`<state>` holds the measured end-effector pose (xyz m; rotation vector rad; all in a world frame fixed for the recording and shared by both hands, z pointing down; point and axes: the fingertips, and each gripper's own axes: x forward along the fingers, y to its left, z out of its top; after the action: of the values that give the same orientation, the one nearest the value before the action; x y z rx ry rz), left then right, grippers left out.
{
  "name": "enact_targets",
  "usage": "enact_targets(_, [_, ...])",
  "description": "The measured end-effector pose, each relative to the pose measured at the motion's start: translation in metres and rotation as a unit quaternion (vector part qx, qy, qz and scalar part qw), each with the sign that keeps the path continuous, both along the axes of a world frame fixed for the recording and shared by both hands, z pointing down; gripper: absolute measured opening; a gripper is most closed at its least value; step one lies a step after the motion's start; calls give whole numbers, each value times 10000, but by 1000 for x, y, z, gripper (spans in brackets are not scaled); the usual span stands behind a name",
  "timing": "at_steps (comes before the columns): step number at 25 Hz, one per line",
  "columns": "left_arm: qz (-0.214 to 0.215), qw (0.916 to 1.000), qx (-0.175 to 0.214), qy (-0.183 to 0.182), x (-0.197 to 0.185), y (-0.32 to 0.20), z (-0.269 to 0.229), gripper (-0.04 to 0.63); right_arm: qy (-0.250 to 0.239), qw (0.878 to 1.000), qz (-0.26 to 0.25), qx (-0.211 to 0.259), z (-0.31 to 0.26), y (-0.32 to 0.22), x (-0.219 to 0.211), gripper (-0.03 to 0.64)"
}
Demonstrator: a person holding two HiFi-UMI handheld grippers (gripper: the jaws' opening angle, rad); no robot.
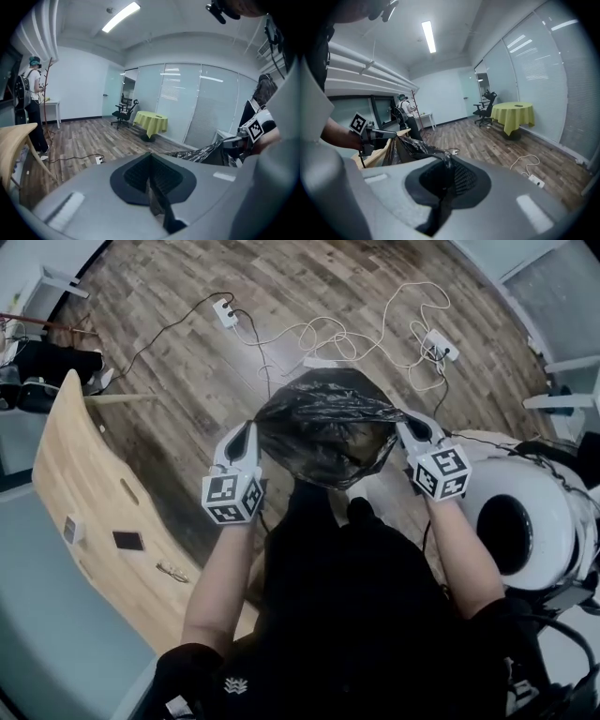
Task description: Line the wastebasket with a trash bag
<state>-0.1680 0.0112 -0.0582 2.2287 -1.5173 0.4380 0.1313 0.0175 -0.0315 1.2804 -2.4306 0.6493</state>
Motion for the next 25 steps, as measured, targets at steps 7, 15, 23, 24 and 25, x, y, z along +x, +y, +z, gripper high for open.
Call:
enact_targets(7, [458,9982,-377,-33,-21,-39,60,6,142,9986,251,-445,57,-41,-30,2])
enact_targets(15, [715,9943,-794,17,-43,-69,120,6,216,9968,410,-658,103,-70,-55,2])
enact_targets(23, [520,9951,-809,-238,-38,-82,161,6,104,9947,265,-985,154,-82,-39,2])
enact_targets(24, [476,9951,-822,-270,-35,-80,166,6,70,9947,213,-1002,160,-80,-36,2])
enact_targets(25, [411,9953,-828,-301,-32,-79,171,6,29,9946,160,-1024,166,-78,-32,2])
